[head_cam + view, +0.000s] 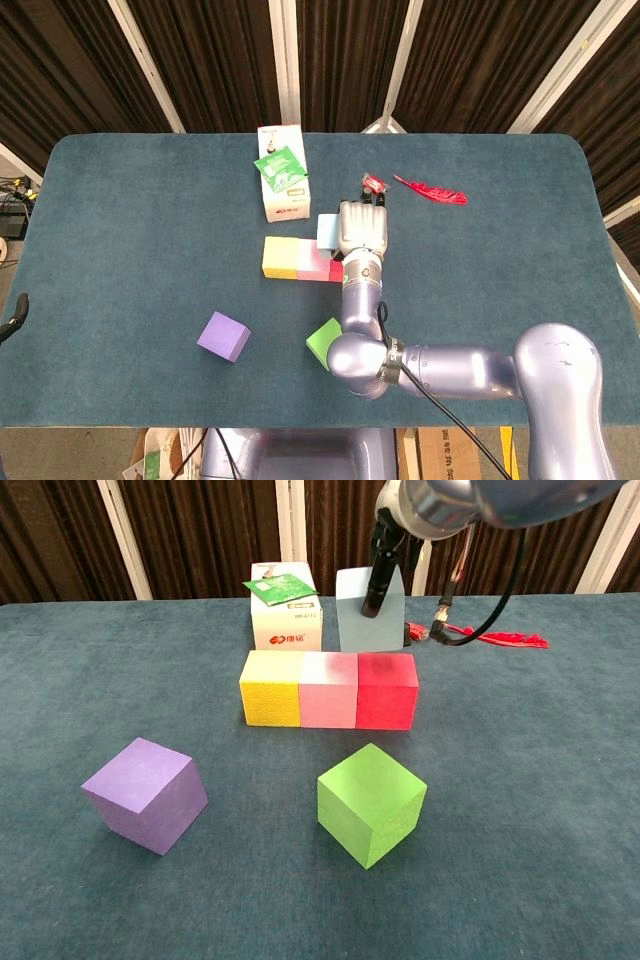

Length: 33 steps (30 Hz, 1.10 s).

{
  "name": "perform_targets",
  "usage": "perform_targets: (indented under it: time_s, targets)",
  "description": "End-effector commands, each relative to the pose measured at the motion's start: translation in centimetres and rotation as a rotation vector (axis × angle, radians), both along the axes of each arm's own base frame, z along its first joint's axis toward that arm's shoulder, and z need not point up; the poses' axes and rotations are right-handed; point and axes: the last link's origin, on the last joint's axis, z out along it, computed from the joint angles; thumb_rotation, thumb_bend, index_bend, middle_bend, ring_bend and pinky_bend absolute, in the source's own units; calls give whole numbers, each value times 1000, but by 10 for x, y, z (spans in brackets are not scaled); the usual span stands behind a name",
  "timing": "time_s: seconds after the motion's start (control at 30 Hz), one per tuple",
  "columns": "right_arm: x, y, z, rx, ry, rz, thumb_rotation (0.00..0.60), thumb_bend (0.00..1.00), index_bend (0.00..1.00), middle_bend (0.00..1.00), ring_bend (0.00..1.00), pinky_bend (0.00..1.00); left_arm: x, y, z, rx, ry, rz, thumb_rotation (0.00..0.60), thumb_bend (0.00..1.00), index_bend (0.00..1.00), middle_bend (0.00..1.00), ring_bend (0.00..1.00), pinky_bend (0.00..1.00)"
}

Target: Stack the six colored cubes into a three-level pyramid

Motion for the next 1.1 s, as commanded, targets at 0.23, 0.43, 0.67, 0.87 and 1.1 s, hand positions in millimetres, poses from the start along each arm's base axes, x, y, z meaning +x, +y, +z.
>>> perform_targets:
  time_s: [0.23,0.43,0.67,0.87,1.1]
  targets:
    - [2,0,-9,13,-9,-8,600,336,441,386,208,0,-1,-1,5,11,-13,8,600,408,221,71,0,0]
    - [-1,-1,-11,-5,29,-23,600,336,441,386,208,0,-1,-1,5,9,-20,13,600,408,225,70,0,0]
    - [1,2,-15,27,0,-30,600,336,441,386,208,0,-1,-1,6,11,-22,18,600,408,224,70,0,0]
    - [3,5,-18,43,-18,-27,600,336,441,386,208,0,-2,0,6,10,-25,23,600,408,224,70,0,0]
    - [3,5,-22,46,-46,-35,600,336,441,385,208,0,-2,-1,7,12,-28,24,600,408,223,70,0,0]
